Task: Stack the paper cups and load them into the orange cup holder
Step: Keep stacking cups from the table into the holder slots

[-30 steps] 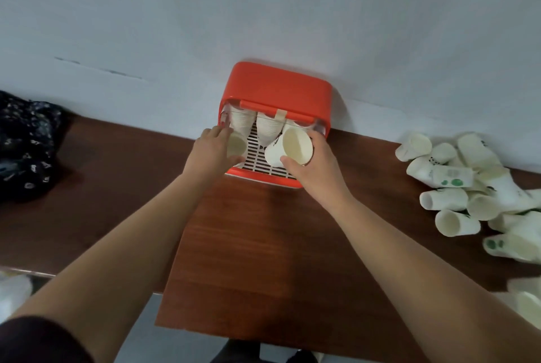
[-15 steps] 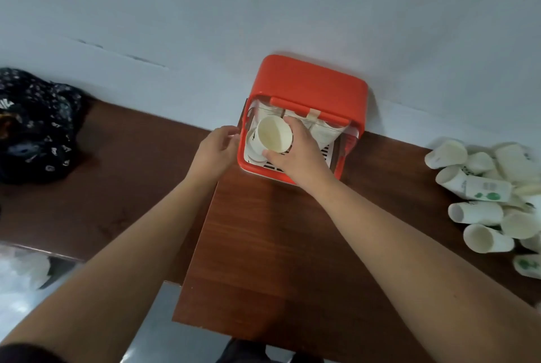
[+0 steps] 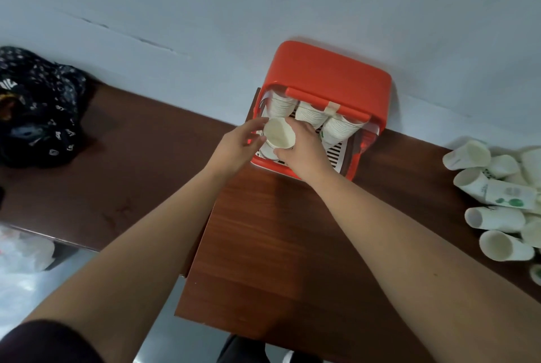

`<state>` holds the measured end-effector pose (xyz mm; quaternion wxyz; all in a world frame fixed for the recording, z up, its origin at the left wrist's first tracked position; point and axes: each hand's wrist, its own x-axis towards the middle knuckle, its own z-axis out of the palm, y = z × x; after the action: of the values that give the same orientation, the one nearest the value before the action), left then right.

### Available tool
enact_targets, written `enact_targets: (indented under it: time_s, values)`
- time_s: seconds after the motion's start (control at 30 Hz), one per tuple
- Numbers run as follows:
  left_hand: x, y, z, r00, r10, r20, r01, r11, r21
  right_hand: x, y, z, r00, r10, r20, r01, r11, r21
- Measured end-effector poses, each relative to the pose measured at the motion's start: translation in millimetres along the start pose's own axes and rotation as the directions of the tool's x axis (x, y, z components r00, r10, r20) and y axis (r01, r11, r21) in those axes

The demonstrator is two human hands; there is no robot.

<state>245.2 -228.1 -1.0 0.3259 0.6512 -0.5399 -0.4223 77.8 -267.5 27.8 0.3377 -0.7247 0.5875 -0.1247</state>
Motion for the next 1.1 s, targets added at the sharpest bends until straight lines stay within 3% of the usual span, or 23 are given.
enact_targets:
  time_s: [0.2, 0.43, 0.63, 0.77, 0.87, 1.1]
  values:
    - [1.3, -8.8, 2.8, 0.998, -0.065, -0.003, 0.065, 0.993, -0.098, 5.6, 7.5, 3.5, 1.0, 0.023, 0.013, -0.025, 0.986, 0.165]
    - [-4.7, -8.1, 5.7, 0.997, -0.059, -0.04, 0.059, 0.998, -0.009, 2.8, 10.0, 15.0, 0.999, 0.032, 0.007, -0.032, 0.979, 0.2]
    - [-39.7, -0.2, 19.5, 0.96, -0.157, -0.234, 0.184, 0.978, 0.1, -38.2, 34.7, -14.5, 0.993, 0.083, 0.083, -0.094, 0.986, 0.139]
    - [-73.2, -1.7, 54.6, 0.977, -0.194, -0.091, 0.211, 0.94, 0.269, -98.4, 94.9, -59.0, 0.983, 0.153, 0.104, -0.158, 0.987, 0.042]
    - [-82.7, 14.5, 97.4, 0.981, -0.179, 0.08, 0.134, 0.91, 0.391, -135.9, 163.8, -93.7, 0.962, 0.267, 0.059, -0.262, 0.962, -0.077]
    - [-57.0, 111.5, 241.4, 0.958, -0.043, 0.283, -0.083, 0.905, 0.417, -202.2, 292.8, -210.5, 0.93, 0.357, -0.088, -0.367, 0.916, -0.165]
